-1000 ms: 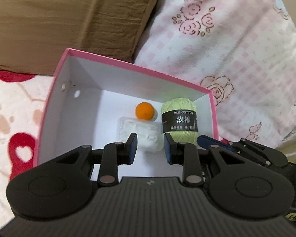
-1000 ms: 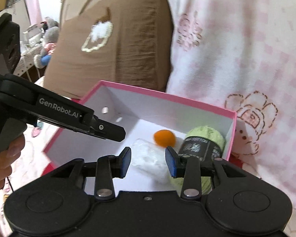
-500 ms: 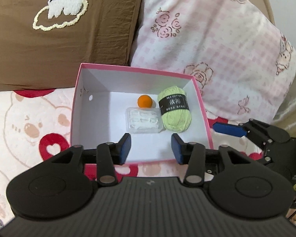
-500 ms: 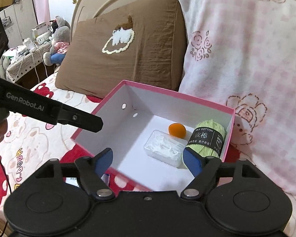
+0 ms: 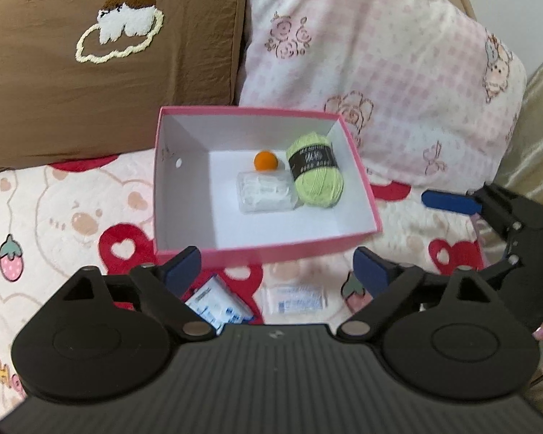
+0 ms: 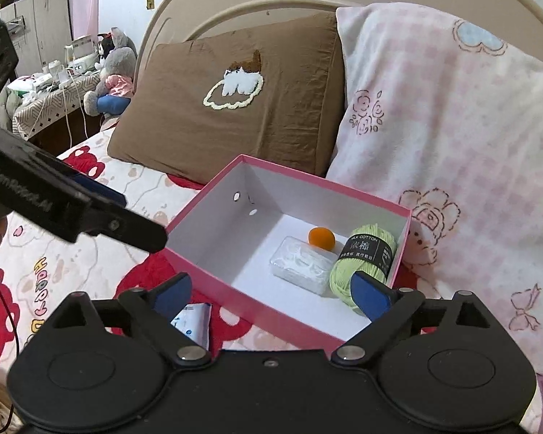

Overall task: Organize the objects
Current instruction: 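Withdraw the left tool and move it to the purple plush toy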

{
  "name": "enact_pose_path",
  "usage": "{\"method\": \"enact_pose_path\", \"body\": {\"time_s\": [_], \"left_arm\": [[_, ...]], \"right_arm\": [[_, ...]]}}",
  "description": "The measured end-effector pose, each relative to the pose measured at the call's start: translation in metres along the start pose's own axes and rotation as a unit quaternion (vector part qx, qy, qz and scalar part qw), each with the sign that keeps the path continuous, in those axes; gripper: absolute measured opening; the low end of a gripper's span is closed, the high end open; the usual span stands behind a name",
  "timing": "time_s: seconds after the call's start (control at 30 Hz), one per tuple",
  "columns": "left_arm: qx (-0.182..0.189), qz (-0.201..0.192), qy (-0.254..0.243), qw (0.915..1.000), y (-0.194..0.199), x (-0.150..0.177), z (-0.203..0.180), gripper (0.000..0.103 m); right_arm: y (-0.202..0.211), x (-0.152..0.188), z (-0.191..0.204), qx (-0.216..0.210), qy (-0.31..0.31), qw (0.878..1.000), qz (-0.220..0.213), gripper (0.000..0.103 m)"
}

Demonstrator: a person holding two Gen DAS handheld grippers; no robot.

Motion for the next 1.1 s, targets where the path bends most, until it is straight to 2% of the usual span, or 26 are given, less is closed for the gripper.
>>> {"method": "enact_pose_path", "body": {"time_s": [0.17, 0.3, 0.47, 0.67, 0.77, 0.83, 0.97, 1.03, 1.1], "left_arm": [[-0.003, 0.012, 0.0, 0.9999, 0.013, 0.017, 0.008, 0.097], [0.001, 0.021, 0.001, 0.9998, 0.02, 0.033, 0.013, 0.099], [0.011, 0.037, 0.006, 0.9992, 0.024, 0.052, 0.018, 0.1], [0.03, 0.05, 0.022, 0.9981, 0.025, 0.069, 0.024, 0.102], [0.03, 0.055, 0.028, 0.9977, 0.024, 0.077, 0.028, 0.102], [0.018, 0.053, 0.027, 0.998, 0.023, 0.084, 0.029, 0.102], [0.012, 0.06, 0.028, 0.9978, 0.018, 0.098, 0.037, 0.102], [0.017, 0.059, 0.029, 0.9977, 0.018, 0.105, 0.041, 0.102], [0.029, 0.053, 0.014, 0.9981, 0.021, 0.111, 0.041, 0.102]], "right_arm": [[0.014, 0.006, 0.015, -0.014, 0.007, 1.0, 0.004, 0.098], [0.02, 0.011, 0.027, -0.027, 0.009, 0.999, 0.028, 0.1], [0.018, 0.016, 0.033, -0.062, -0.021, 0.995, 0.076, 0.103], [0.025, 0.028, 0.053, -0.028, -0.008, 0.996, 0.084, 0.103], [0.024, 0.035, 0.059, -0.061, -0.013, 0.993, 0.105, 0.103], [0.026, 0.038, 0.064, -0.103, -0.011, 0.99, 0.093, 0.103], [0.029, 0.045, 0.072, -0.148, -0.015, 0.987, 0.064, 0.103], [0.026, 0.048, 0.076, -0.146, -0.012, 0.987, 0.067, 0.103], [0.023, 0.051, 0.081, -0.125, 0.007, 0.99, 0.062, 0.103]]}}
Point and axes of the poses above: each gripper's, at about its wrist camera, not at the fingertips, and y roughly against the way its jaws point, z to its left, x to its underside, the point moved 1 cm from there along -y, roughly the way its jaws point, and after that the axes turned 2 degrees about y, right-handed, at the moved point
